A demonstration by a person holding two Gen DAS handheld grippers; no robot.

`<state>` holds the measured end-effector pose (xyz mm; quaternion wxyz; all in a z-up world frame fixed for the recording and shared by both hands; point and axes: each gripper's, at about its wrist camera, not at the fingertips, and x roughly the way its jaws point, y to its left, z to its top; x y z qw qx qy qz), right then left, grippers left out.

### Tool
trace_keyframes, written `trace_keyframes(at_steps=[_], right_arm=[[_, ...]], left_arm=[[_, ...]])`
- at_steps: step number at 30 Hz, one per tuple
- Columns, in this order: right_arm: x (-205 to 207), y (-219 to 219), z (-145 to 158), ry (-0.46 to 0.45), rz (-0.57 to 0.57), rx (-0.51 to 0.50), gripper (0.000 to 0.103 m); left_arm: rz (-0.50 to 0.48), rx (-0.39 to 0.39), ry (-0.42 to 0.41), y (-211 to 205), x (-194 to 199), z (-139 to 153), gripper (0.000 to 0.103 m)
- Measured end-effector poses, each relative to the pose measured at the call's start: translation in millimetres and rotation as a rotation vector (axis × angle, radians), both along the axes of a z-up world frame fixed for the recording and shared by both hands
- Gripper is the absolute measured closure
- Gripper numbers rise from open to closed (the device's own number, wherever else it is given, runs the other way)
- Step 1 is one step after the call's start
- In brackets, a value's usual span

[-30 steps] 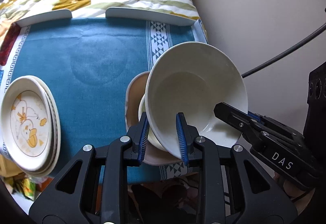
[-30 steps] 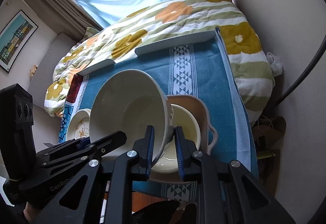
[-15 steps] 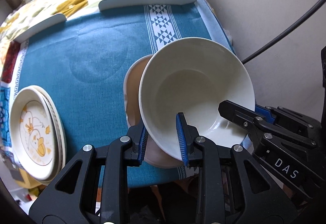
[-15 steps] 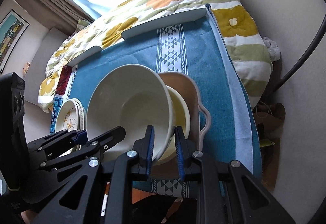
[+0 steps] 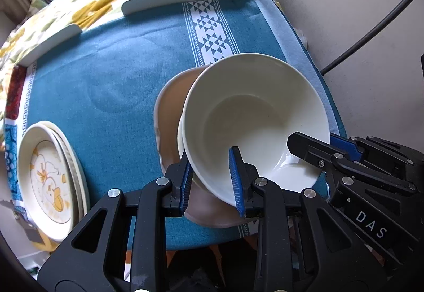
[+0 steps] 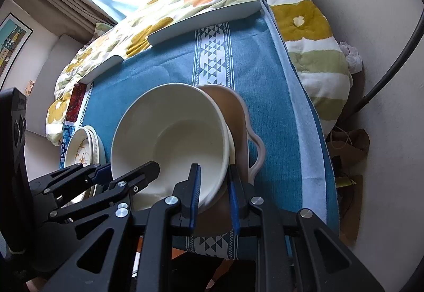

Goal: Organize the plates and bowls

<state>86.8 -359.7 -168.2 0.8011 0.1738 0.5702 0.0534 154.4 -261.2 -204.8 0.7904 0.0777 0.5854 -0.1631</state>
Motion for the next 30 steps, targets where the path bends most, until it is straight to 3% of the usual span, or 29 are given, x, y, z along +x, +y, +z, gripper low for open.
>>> trace_keyframes(at_steps=[19, 24, 30], right_arm=[[-0.4, -0.4, -2.0, 0.009, 0.008, -0.007, 0.085], [-2.4, -3.3, 4.7, -0.015, 0.007, 0.010, 0.085], [-3.6, -12.2, 30.8, -0.088, 0.019, 0.014, 0.085]], left_arm=[[-0.026, 0.078, -0.040, -3.7, -2.8, -0.3, 0.079], [-0.010, 0.048, -0.043, 4.9, -1.6, 5.6, 0.079], [0.011, 0.000, -0.094, 27.0, -1.9, 36.7, 0.079]])
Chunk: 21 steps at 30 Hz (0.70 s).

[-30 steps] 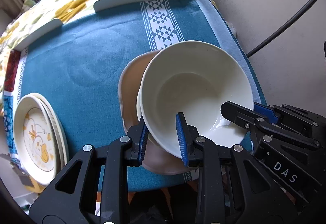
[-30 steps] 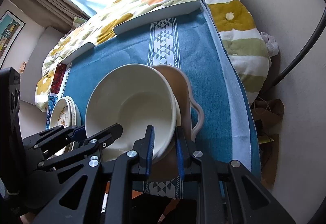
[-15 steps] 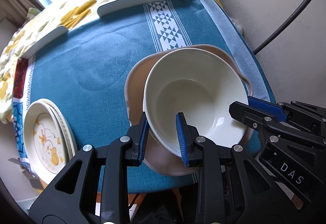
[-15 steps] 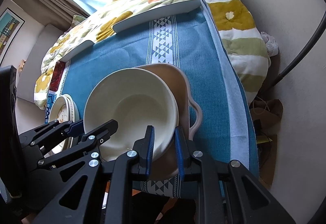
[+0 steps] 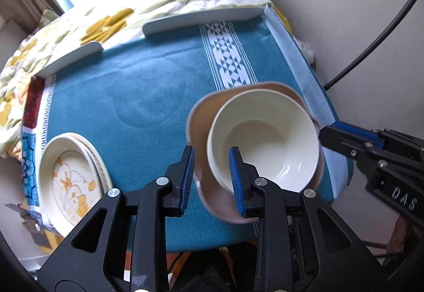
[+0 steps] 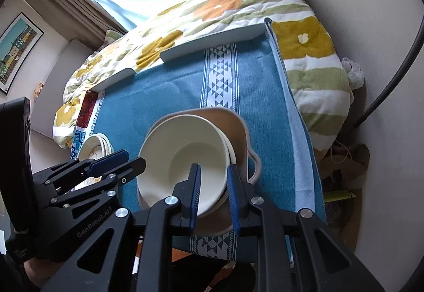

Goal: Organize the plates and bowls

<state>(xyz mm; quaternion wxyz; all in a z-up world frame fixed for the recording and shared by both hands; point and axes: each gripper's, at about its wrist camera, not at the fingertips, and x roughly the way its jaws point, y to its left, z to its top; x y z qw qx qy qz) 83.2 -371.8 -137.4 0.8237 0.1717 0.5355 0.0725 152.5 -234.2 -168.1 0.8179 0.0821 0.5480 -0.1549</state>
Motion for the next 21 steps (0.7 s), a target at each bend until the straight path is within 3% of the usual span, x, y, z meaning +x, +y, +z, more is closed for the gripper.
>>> trace_keyframes(at_steps=[3, 4, 5, 7, 8, 10, 15, 21], right_arm=[[-0.2, -4.8, 15.9, -0.017, 0.039, -0.003, 0.084], [-1.7, -5.9, 21.6, -0.025, 0.057, -0.011, 0.079], [-3.4, -6.9, 26.6, -0.033, 0.074, -0.022, 0.072], [-7.8, -8.5, 35.5, -0.046, 0.094, -0.046, 0.021], [-10.0, -9.2, 38.7, -0.044, 0.102, -0.059, 0.016], [-13.1, -9.3, 41.0, -0.023, 0.119, -0.107, 0.016], [-14.3, -0.4, 21.9, 0.097, 0.182, -0.333, 0.016], [-7.2, -0.7, -15.9, 0.198, 0.215, -0.361, 0.016]], left_arm=[[0.007, -0.029, -0.019, 16.5, -3.9, 19.3, 0.076], [0.008, -0.027, -0.030, 22.0, -5.2, 25.2, 0.063], [0.008, -0.018, -0.040, 25.8, -6.0, 29.3, 0.034], [0.005, -0.006, -0.065, 34.6, -8.7, 36.8, 0.003], [-0.007, -0.014, -0.070, 38.8, -10.7, 39.5, 0.002], [-0.047, -0.014, -0.035, 42.5, -12.4, 36.6, 0.002], [-0.136, 0.044, 0.067, 37.7, -12.7, 5.5, 0.002], [-0.164, 0.032, 0.156, 29.1, -7.8, -30.1, 0.003]])
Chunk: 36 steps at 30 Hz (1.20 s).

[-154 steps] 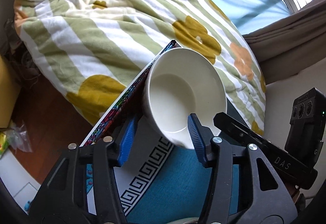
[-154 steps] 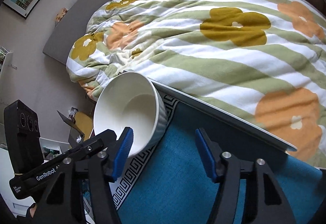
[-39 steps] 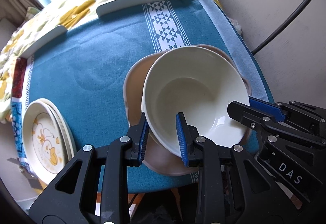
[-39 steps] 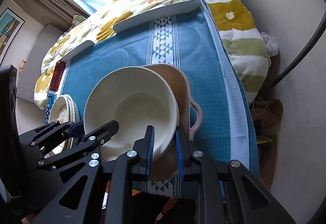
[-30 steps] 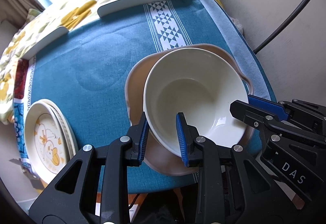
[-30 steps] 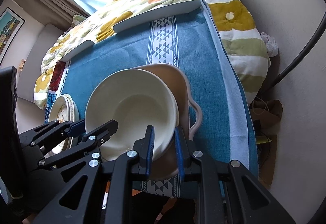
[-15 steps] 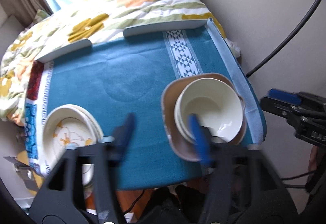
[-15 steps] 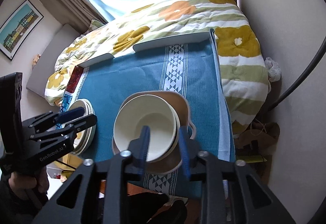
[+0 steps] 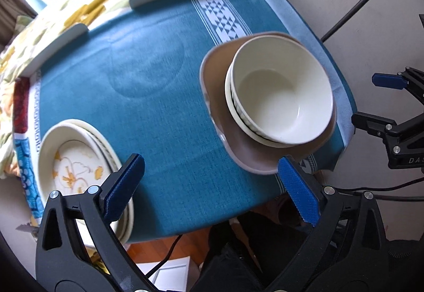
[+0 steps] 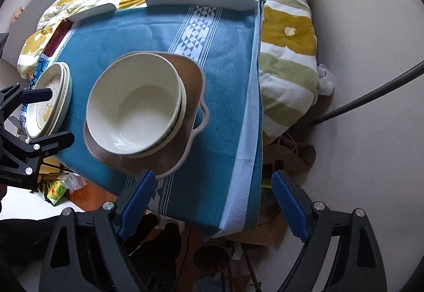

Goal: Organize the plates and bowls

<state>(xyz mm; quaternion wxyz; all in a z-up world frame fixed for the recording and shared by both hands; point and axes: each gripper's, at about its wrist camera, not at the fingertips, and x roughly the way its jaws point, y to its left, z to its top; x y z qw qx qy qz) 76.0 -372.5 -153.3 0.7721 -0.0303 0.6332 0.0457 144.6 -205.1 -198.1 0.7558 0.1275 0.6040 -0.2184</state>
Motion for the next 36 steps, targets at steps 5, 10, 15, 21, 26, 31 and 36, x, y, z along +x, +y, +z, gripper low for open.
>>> trace_keyframes(at_steps=[5, 10, 15, 21, 26, 31, 36], right_arm=[[12.4, 1.0, -24.3, 0.069, 0.027, 0.017, 0.016], [25.1, 9.1, -43.9, 0.123, 0.085, 0.023, 0.036], [35.3, 18.7, -62.7, 0.177, 0.141, 0.083, 0.059], [39.4, 24.7, -82.3, 0.199, 0.170, 0.180, 0.084], [31.5, 28.2, -82.5, 0.165, 0.187, 0.180, 0.084], [19.3, 32.1, -80.5, 0.133, 0.200, 0.173, 0.084], [21.3, 35.4, -72.9, 0.115, 0.202, 0.172, 0.084]], left_arm=[[-0.017, 0.003, 0.068, -4.9, 8.9, -20.9, 0.014], [-0.046, 0.018, 0.123, -10.8, 16.1, -39.1, 0.028], [-0.073, -0.002, 0.173, -21.8, 17.8, -54.3, 0.053], [-0.114, -0.047, 0.190, -34.9, 12.7, -69.3, 0.081], [-0.134, -0.036, 0.145, -39.5, 6.1, -70.0, 0.082], [-0.141, -0.035, 0.121, -39.9, -2.4, -67.9, 0.082], [-0.127, -0.037, 0.089, -40.7, -12.7, -56.8, 0.082]])
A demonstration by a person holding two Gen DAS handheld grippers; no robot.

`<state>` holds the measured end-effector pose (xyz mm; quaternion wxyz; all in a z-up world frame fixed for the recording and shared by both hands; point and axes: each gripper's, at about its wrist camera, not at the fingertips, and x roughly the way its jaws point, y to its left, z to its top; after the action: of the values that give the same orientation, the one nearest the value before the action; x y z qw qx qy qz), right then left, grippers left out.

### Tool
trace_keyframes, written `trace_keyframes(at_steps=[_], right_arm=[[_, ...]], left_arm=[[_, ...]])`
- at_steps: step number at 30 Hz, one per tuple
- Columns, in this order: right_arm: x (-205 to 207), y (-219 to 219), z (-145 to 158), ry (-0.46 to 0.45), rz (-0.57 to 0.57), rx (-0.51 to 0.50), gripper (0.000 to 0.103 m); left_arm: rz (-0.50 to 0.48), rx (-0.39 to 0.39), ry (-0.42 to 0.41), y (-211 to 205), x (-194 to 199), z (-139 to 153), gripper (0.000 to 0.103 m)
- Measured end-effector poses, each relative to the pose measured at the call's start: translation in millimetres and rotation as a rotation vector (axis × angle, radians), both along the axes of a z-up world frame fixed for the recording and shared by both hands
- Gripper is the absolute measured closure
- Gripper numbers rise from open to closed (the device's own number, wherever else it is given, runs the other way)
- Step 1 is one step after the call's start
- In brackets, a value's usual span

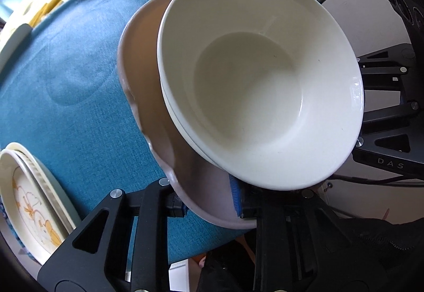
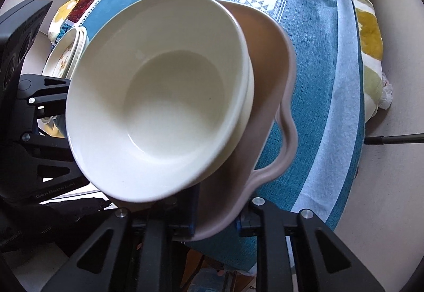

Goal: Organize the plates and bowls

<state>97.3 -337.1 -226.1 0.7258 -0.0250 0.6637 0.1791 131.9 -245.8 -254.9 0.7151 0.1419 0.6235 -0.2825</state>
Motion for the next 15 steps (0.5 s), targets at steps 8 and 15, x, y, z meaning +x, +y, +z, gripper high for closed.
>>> trace_keyframes(at_steps=[8, 15], right_arm=[[9.1, 8.8, 42.0, -0.062, 0.037, -0.020, 0.084], [19.0, 51.8, 87.3, -0.106, 0.065, -0.028, 0.084]], left_arm=[[0.038, -0.027, -0.062, 21.3, -7.6, 45.1, 0.082], [0.062, -0.036, -0.119, 77.4, -4.4, 97.7, 0.082]])
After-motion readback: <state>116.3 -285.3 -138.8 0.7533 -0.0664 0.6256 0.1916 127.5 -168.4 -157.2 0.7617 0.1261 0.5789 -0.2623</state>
